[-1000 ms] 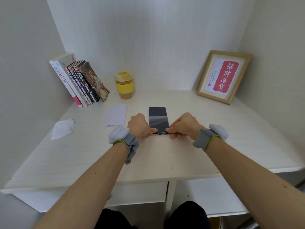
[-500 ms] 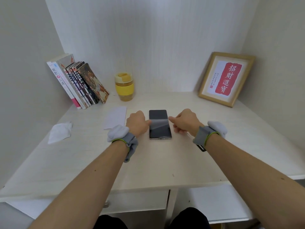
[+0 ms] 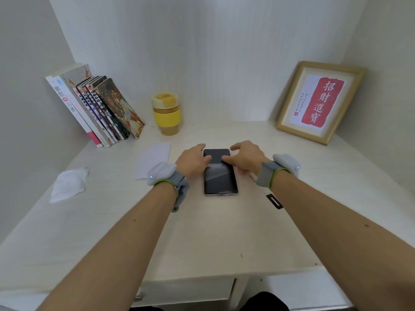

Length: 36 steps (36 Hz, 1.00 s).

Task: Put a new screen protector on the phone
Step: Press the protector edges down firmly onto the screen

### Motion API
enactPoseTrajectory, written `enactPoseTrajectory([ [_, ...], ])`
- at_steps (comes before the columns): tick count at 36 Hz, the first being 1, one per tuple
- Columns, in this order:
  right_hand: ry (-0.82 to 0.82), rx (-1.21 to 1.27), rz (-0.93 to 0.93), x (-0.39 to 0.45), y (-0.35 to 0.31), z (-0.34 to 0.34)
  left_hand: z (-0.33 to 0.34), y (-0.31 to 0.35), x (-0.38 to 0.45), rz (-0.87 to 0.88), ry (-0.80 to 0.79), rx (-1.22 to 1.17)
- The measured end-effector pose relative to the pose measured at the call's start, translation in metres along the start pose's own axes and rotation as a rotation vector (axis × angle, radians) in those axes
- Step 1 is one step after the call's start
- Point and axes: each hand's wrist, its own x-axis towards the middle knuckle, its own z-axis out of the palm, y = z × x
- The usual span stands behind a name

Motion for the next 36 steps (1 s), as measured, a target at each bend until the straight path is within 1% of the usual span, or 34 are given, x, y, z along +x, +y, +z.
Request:
enactPoseTrajectory([
  [3,-0.003,0.006,-0.011,0.005,0.000,-0.001,0.000,0.000,0.007,0.013,0.010,0.043],
  [7,-0.039,0.084,0.019,0.010,0.000,-0.003,0.004,0.000,0.014,0.022,0.073,0.109],
  [11,-0.048,0.121,0.038,0.014,0.000,-0.006,0.005,-0.001,0.016,0.028,0.115,0.119],
  [18,-0.073,0.155,0.072,0.017,-0.002,-0.006,0.006,0.000,0.019,0.008,0.116,0.078],
  [36,-0.101,0.149,0.104,0.015,-0.005,-0.006,0.008,-0.002,0.025,0.001,0.100,0.099],
])
